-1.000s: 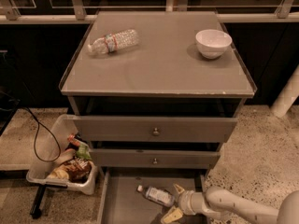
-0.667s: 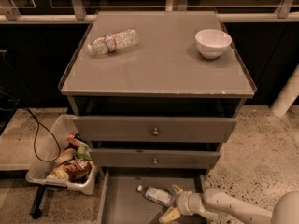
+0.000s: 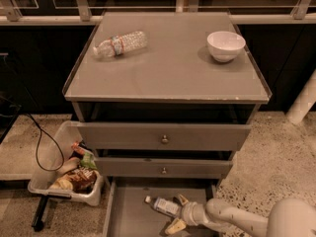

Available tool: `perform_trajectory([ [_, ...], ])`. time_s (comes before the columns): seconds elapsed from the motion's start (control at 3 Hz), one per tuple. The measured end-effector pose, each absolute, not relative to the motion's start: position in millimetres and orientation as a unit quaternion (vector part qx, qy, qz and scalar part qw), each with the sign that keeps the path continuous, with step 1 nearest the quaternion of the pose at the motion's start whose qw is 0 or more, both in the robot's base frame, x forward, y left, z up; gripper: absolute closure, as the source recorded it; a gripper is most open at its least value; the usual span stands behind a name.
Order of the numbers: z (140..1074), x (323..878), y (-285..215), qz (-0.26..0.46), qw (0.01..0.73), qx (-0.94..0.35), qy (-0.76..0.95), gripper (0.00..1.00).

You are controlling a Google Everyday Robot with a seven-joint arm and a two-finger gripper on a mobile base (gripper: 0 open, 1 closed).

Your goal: Pick blue plastic bottle from bottom drawer and place on counter

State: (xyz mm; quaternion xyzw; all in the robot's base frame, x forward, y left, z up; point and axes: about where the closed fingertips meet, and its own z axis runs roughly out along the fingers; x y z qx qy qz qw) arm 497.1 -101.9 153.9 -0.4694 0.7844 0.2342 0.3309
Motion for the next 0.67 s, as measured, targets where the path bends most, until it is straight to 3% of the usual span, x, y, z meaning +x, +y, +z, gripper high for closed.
perform_trajectory([
  [0.33, 142.7, 512.5, -101.5, 0.215, 0.332, -0.484, 0.78, 0.0],
  [0.67, 142.8, 512.9, -101.4, 0.215, 0.332, -0.484, 0.78, 0.19],
])
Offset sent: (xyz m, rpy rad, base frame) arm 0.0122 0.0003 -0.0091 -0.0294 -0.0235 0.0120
